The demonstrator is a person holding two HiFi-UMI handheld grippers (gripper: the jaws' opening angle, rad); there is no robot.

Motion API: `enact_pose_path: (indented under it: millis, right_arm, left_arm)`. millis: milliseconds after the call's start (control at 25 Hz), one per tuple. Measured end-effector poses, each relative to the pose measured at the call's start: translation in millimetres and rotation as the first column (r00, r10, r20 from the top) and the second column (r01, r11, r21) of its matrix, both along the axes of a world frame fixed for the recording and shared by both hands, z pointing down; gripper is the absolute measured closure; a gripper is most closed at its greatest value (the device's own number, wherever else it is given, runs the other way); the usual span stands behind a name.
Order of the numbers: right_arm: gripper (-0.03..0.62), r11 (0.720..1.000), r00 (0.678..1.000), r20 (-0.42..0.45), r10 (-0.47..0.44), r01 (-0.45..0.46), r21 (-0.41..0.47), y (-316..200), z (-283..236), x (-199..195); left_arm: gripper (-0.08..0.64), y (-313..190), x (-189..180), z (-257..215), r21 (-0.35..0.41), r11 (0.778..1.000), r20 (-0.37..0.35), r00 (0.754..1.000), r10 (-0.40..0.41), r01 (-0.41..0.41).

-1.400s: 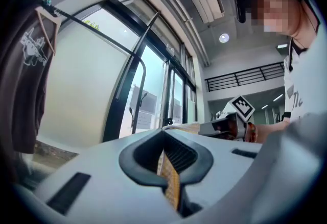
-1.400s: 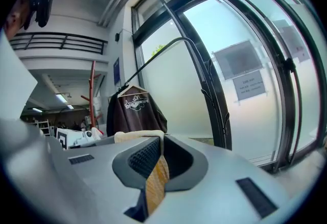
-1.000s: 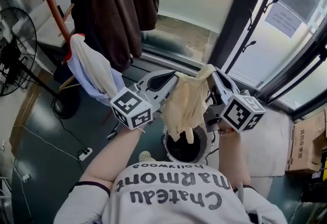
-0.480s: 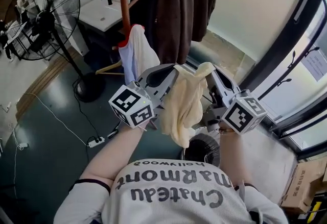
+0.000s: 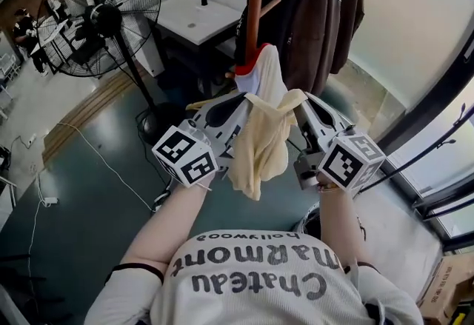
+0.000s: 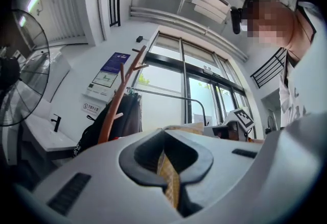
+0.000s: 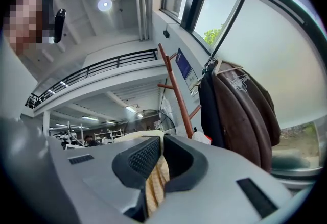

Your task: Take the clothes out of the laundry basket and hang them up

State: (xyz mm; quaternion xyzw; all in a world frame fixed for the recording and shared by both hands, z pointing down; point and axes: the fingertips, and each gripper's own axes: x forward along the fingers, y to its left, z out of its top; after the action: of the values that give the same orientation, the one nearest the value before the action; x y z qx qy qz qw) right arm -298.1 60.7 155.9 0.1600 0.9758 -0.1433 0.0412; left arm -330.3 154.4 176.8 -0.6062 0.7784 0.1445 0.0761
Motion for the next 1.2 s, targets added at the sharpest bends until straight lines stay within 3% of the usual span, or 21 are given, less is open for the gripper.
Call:
enact_pose_path:
  millis: [280, 560, 840, 1200]
  right_arm:
    - [0.552, 0.999, 1.000, -0.014, -0.026, 0.027, 0.026, 46, 10, -35]
    - [0.552, 0.995, 0.996, 0.014, -0.091, 0.090, 0.044, 68, -7, -48]
    - [0.552, 0.988, 0.981, 0.112, -0.156, 0.155, 0.016, 47, -53, -85]
    - [0.552, 0.972, 0.942, 0.240, -0.236, 0.224, 0.076, 4, -108, -92]
  left_arm:
    - [0.546, 56, -44, -5, 0.068, 0.996, -0.010, 0.998, -0.059, 0.060]
    - [0.546, 83, -50, -25, 0.121, 0.987, -0.021, 0.995, -0.101, 0.102]
    - [0.546, 65, -77, -65, 0.090, 0.984, 0.057, 0.986, -0.157, 0.152]
    - [0.546, 25, -84, -114, 0.155, 0.967, 0.136, 0.965, -0.224, 0.203]
